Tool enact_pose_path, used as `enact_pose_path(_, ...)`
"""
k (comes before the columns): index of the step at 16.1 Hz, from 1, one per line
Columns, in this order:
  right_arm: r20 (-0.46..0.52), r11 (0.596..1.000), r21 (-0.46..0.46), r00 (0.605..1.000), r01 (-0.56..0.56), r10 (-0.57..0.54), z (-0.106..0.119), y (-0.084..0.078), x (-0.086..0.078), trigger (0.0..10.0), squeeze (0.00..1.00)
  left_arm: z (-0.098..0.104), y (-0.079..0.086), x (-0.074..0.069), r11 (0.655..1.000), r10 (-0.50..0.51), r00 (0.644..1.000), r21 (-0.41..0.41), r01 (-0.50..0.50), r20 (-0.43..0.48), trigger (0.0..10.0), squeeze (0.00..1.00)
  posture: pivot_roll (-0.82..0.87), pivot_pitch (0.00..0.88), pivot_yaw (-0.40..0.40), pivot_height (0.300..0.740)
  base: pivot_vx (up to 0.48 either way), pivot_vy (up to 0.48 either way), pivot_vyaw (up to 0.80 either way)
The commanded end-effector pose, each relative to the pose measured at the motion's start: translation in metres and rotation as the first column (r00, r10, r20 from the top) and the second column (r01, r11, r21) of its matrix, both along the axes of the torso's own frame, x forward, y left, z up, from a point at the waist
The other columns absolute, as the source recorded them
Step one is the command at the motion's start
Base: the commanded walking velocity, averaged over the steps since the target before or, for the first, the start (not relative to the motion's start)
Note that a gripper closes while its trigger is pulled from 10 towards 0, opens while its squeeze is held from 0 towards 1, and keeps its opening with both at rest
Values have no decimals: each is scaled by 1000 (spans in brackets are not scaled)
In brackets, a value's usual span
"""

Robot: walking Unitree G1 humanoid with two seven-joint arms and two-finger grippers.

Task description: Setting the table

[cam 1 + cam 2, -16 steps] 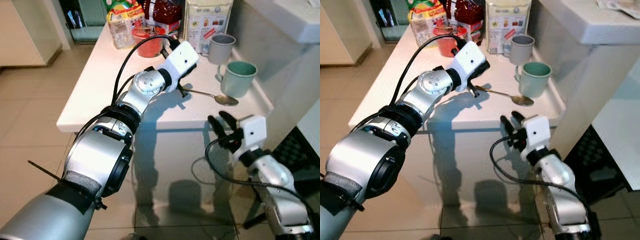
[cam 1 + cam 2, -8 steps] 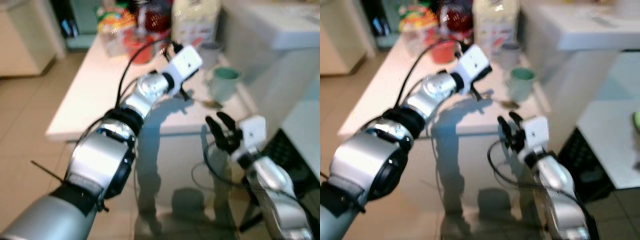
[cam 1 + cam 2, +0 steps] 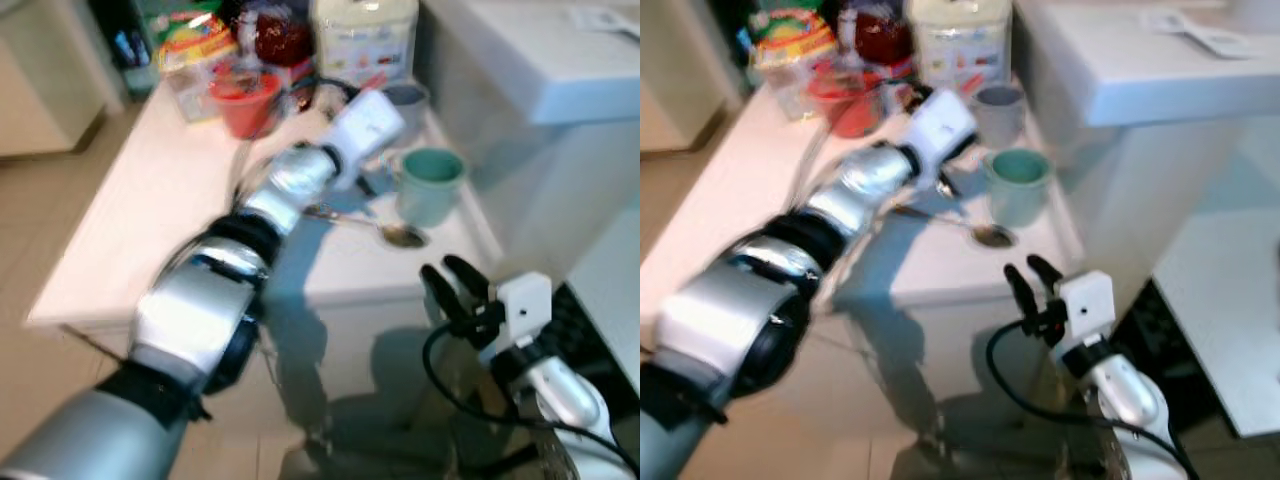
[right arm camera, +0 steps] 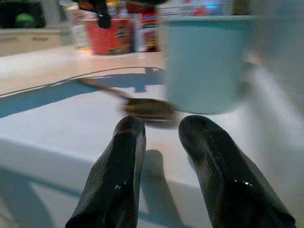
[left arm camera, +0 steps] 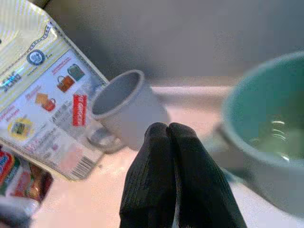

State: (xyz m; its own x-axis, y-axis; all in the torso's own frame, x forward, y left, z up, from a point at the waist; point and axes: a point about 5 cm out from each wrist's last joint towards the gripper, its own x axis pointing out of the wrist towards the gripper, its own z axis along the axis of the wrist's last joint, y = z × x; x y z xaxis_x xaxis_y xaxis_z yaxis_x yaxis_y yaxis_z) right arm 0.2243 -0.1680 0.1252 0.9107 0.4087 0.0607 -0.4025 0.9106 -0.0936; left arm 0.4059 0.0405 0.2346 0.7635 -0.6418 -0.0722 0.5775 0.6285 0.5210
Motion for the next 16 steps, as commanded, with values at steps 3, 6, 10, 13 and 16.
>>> enact_pose_path(3,0,1000,-9,1000,-3,3,1,-3,-1,10000,0,-4,-16,-5,999,-41,999,18,41,-9,10000,0,-175,0,91,740,0,0,0)
enact_pose_path(6,8,1000,-2,1000,-31,31,5,0,-5,10000,0,-8,-15,-5,997,-49,998,62,51,-24,10000,0,-181,0,98,740,0,0,0)
enact_pose_path(10,6,999,-5,999,-48,48,5,1,-9,10000,0,-12,-14,-6,991,-62,997,119,65,-35,10000,0,-189,0,105,740,0,0,0)
enact_pose_path(13,14,999,-9,998,-53,53,11,1,-11,10000,0,-29,-8,-9,941,-121,986,302,151,-116,10000,0,-200,0,115,740,0,0,0)
enact_pose_path(16,28,999,-11,998,-51,51,19,2,-11,10000,0,-41,3,-11,880,-141,974,428,204,-175,10000,0,-204,0,121,740,0,0,0)
